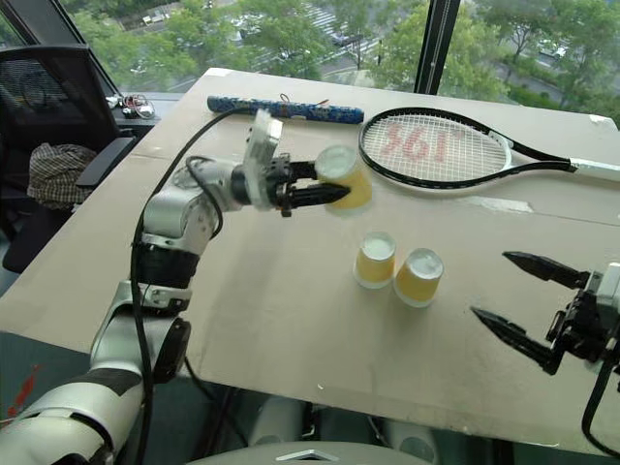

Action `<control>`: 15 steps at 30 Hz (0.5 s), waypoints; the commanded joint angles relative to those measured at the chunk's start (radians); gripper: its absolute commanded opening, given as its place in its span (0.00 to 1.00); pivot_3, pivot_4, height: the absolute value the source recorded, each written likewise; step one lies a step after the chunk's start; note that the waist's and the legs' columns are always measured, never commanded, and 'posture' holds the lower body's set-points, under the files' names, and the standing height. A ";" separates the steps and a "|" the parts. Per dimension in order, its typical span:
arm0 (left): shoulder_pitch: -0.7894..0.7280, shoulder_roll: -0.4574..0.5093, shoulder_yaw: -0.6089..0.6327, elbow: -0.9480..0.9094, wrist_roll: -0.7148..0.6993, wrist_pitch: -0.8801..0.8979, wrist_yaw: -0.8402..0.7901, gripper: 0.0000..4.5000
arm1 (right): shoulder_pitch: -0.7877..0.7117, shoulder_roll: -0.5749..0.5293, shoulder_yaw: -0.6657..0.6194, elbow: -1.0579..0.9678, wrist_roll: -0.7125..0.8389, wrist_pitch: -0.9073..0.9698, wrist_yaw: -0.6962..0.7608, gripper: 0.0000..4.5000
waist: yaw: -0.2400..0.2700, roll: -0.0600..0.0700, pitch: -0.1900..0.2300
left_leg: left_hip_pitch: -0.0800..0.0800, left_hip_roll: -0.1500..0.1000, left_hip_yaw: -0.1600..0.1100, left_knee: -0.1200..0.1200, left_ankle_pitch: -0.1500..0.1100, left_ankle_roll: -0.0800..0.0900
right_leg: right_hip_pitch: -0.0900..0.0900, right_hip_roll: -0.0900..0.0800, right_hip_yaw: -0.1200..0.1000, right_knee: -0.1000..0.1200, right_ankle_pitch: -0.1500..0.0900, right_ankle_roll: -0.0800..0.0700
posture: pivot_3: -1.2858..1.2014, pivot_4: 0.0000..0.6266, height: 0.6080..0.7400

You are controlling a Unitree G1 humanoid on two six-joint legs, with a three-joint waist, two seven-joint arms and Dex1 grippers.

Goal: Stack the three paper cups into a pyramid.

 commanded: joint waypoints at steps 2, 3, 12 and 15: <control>-0.053 -0.060 -0.069 -0.012 0.022 0.048 0.011 0.50 | -0.008 -0.028 -0.052 0.059 0.007 -0.022 0.088 1.00 | 0.001 0.000 0.000 | 0.000 -0.005 -0.009 0.000 0.000 0.000 | 0.000 0.002 0.003 0.000 -0.001 0.002 | 0.52 0.24 1.00; -0.061 -0.073 -0.078 -0.003 0.029 0.048 0.014 0.50 | -0.006 -0.028 -0.056 0.067 0.004 -0.025 0.099 1.00 | 0.001 0.000 0.000 | 0.000 -0.006 -0.011 0.000 0.000 0.000 | 0.000 0.003 0.002 0.000 -0.001 0.002 | 0.52 0.24 1.00; -0.052 -0.113 -0.136 0.005 0.065 0.061 -0.007 0.50 | 0.054 0.010 -0.106 0.109 -0.035 -0.056 0.134 1.00 | 0.001 0.001 0.001 | 0.000 -0.014 -0.033 0.000 0.000 0.000 | 0.000 0.005 0.007 0.001 -0.001 0.003 | 0.52 0.24 1.00; -0.040 -0.105 -0.154 -0.001 0.078 0.060 -0.020 0.50 | 0.069 0.022 -0.108 0.105 -0.041 -0.064 0.132 1.00 | 0.000 0.001 0.001 | 0.000 -0.014 -0.033 0.000 0.000 0.000 | 0.000 0.005 0.008 0.001 -0.001 0.003 | 0.52 0.24 1.00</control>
